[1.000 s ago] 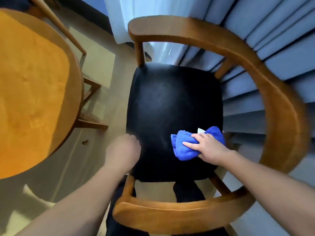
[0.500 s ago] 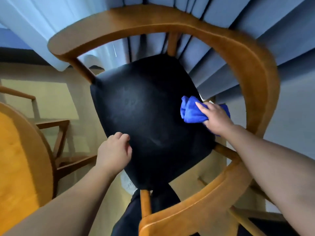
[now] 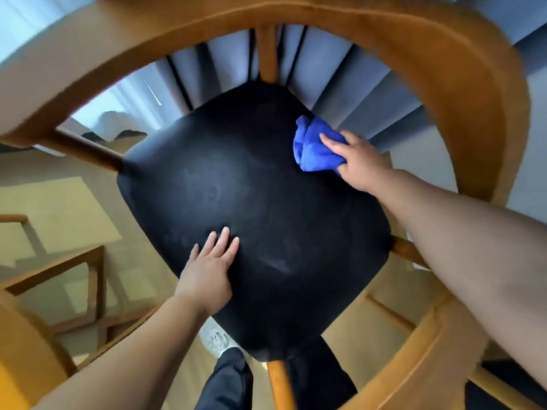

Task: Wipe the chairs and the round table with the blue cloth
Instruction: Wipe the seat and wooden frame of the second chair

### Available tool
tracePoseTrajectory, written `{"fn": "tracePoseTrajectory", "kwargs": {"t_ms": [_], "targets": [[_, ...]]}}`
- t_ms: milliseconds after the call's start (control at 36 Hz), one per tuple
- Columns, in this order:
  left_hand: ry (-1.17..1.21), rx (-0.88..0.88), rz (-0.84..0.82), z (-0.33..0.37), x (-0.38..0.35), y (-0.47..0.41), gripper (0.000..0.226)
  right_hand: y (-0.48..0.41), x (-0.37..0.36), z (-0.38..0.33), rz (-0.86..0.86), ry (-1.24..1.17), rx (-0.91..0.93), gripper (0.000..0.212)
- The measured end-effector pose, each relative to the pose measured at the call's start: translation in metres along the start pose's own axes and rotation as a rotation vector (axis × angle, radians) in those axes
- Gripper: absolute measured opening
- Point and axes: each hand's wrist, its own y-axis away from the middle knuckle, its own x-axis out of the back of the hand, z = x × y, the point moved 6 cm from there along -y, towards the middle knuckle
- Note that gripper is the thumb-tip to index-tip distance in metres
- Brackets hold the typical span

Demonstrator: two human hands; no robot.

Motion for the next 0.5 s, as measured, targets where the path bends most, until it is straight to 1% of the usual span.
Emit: {"fn": "tracePoseTrajectory", "kwargs": {"t_ms": [139, 278, 389, 500], "targets": [[0.057, -0.024, -0.084, 0.001, 0.009, -0.006, 0.085, 0.038, -0.006, 0.011, -0.015, 0.016, -0.138, 0.066], [0.056, -0.038, -0.116, 0.000, 0.010, -0.008, 0.085, 0.088, -0.021, 0.024, 0.009, -0.031, -0.301, 0.068], [0.040, -0.052, -0.120, -0.001, 0.008, -0.010, 0.085, 0.135, -0.037, 0.031, 0.050, -0.093, -0.483, 0.067], [0.034, -0.055, -0.123, 0.000, 0.006, -0.010, 0.086, 0.158, -0.055, 0.012, 0.096, -0.093, -0.655, 0.067]]}}
